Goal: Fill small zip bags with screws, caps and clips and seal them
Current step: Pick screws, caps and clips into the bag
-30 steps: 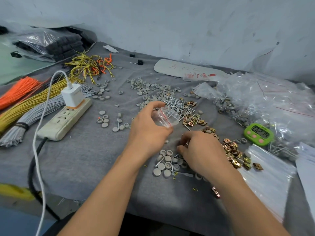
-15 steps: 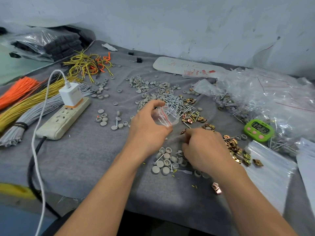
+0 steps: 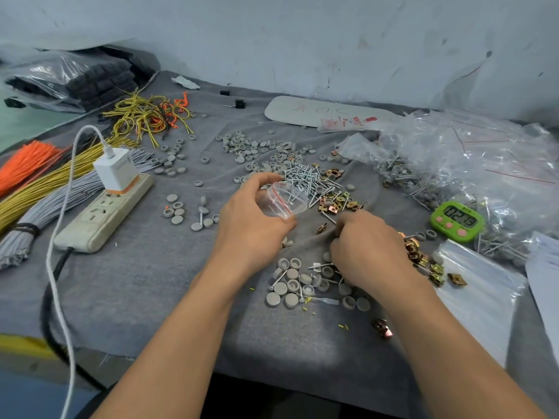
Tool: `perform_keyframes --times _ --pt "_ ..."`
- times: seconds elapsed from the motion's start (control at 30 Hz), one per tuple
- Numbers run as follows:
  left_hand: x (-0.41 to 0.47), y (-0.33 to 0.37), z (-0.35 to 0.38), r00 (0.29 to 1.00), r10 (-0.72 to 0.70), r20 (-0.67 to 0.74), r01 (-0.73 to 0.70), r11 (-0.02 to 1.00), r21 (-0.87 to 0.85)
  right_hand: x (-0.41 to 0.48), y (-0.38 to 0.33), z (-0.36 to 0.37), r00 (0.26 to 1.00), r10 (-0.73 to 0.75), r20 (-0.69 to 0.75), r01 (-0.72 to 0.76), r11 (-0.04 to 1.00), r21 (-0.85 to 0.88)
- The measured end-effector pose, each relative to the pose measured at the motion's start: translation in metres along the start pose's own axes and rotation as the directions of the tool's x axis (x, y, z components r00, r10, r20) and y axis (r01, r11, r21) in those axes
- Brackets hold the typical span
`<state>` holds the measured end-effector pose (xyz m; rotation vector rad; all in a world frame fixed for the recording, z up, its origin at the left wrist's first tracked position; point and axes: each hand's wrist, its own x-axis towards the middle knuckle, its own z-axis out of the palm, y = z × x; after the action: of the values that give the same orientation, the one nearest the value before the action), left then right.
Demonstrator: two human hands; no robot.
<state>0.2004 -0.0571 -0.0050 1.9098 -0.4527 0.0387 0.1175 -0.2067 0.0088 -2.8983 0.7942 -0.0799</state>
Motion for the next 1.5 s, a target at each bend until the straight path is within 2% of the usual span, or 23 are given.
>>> perform_keyframes --times 0.13,0.3,0.4,0.57,0.73,0.93,1.17,1.37,1.5 --pt "-0.001 -0.001 -0.001 1.000 0.002 0.003 -0.002 1.000 -0.011 -0.002 0.000 -0.003 1.000 -0.014 0.022 0.013 1.000 0.001" --pt "-0.003 -0.001 -0.002 1.000 0.002 0.007 -0.002 1.000 -0.023 -0.005 -0.003 -0.002 0.996 -0.076 -0.046 0.071 0.993 -0.099" --pt "-0.004 0.000 -0.004 1.000 0.000 0.013 0.000 0.999 -0.032 -0.005 -0.003 -0.001 0.992 -0.104 -0.068 0.097 0.991 -0.093" --pt "-0.006 0.002 -0.006 1.000 0.000 0.022 0.001 1.000 -0.026 -0.005 0.004 -0.005 0.993 -0.044 -0.111 0.029 0.990 -0.137" --pt "-0.005 0.001 -0.005 0.999 -0.016 0.040 0.019 0.998 -0.056 -0.005 -0.004 -0.002 0.993 -0.079 -0.091 0.060 0.980 -0.191" --pt "-0.006 0.000 -0.008 0.999 -0.021 0.046 0.025 0.997 -0.073 -0.001 0.011 -0.009 0.996 0.009 -0.085 -0.028 0.974 -0.224" --pt "-0.005 0.002 -0.008 0.998 -0.021 0.052 0.024 0.998 -0.056 -0.006 0.003 -0.004 0.993 -0.114 -0.037 0.101 0.964 -0.247" --pt "-0.007 0.003 -0.007 0.998 -0.026 0.057 0.029 0.998 -0.053 -0.010 0.006 -0.012 0.999 -0.017 -0.036 0.008 0.968 -0.250" --pt "-0.007 0.003 -0.007 0.998 -0.024 0.050 0.026 0.999 -0.044 -0.011 0.001 -0.016 1.000 0.000 0.018 0.005 0.960 -0.280"
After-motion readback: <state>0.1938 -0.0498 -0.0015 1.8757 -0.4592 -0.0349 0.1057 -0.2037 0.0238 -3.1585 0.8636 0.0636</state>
